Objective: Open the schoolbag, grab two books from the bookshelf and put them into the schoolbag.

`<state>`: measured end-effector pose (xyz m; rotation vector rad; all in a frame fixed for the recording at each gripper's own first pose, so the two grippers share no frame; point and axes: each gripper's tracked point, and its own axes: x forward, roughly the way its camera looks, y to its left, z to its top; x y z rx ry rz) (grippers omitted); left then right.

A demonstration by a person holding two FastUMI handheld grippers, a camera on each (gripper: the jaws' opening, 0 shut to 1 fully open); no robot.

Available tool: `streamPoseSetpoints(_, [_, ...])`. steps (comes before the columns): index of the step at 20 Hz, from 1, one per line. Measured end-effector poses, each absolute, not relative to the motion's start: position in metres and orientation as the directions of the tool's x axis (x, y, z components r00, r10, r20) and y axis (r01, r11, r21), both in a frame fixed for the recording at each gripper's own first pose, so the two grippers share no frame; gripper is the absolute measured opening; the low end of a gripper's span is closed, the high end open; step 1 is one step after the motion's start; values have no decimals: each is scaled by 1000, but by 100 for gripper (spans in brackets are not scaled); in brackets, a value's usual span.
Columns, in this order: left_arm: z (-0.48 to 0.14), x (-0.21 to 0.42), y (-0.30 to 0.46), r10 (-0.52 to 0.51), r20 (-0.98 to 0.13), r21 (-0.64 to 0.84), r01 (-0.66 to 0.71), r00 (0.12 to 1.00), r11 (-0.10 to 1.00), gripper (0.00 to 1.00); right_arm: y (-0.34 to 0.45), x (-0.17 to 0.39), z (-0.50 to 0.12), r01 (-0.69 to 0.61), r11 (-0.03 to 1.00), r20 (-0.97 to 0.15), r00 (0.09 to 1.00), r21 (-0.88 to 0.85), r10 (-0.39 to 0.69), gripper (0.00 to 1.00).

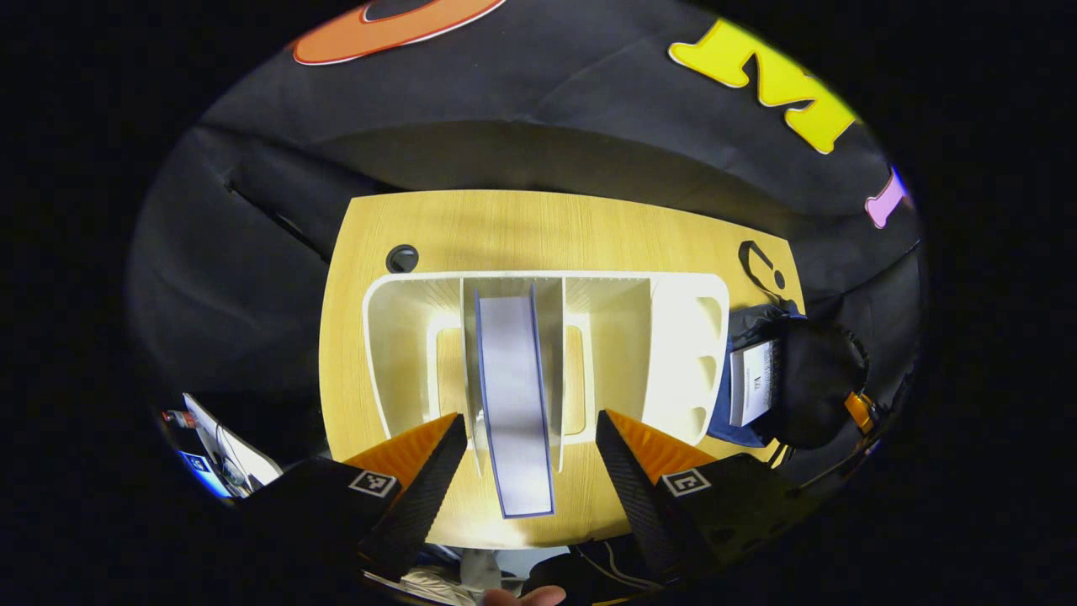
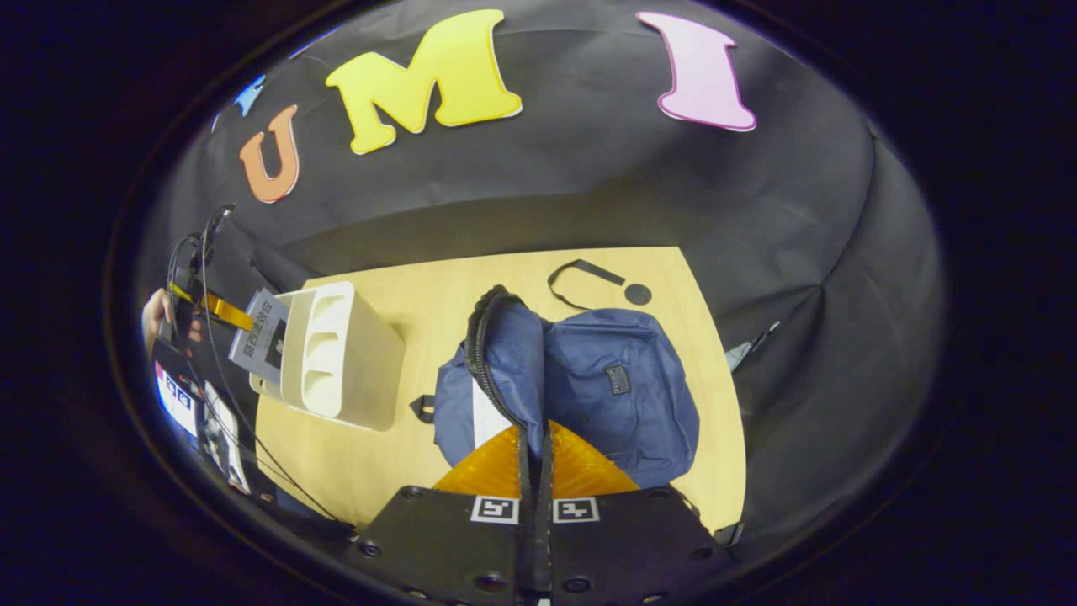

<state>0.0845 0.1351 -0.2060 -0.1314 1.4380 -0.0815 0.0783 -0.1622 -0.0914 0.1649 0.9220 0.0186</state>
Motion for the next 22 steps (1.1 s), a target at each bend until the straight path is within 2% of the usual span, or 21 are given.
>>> streamPoseSetpoints(7, [-225, 82, 134, -147, -988, -148, -22, 43, 989, 98, -163, 79, -97, 60, 986, -797, 597, 155, 89, 0])
streamPoseSetpoints(12, [-240, 78, 135, -135, -991, -135, -62, -4, 989, 90, -165, 79, -97, 59, 986, -795, 600, 155, 90, 0])
streamPoseSetpoints(13, [-241, 78, 137, -127, -992, -126, -60, -12, 990, 92, -166, 78, -97, 61, 986, -794, 601, 157, 89, 0])
streamPoseSetpoints(14, [-242, 76, 138, -117, -993, -116, -59, -22, 992, 83, -166, 77, -97, 63, 985, -794, 602, 160, 91, 0])
streamPoseSetpoints(16, [-245, 73, 136, -113, -993, -110, -60, -36, 992, 76, -167, 76, -98, 64, 984, -792, 603, 165, 94, 0])
streamPoseSetpoints(17, [-245, 73, 136, -109, -993, -107, -60, -38, 992, 80, -167, 76, -98, 63, 984, -792, 603, 167, 96, 0])
streamPoseSetpoints(18, [-246, 72, 135, -105, -994, -103, -57, -38, 993, 71, -166, 76, -99, 61, 984, -792, 602, 168, 98, 0])
streamPoseSetpoints(20, [-245, 70, 136, -92, -995, -90, -49, -44, 995, 69, -167, 75, -99, 58, 984, -791, 603, 168, 99, 0])
streamPoseSetpoints(21, [-245, 70, 137, -87, -995, -84, -49, -46, 995, 73, -167, 75, -98, 57, 984, -790, 604, 169, 100, 0])
streamPoseSetpoints(22, [-247, 71, 138, -78, -996, -76, -55, -46, 996, 64, -166, 75, -98, 55, 984, -789, 605, 171, 103, 0])
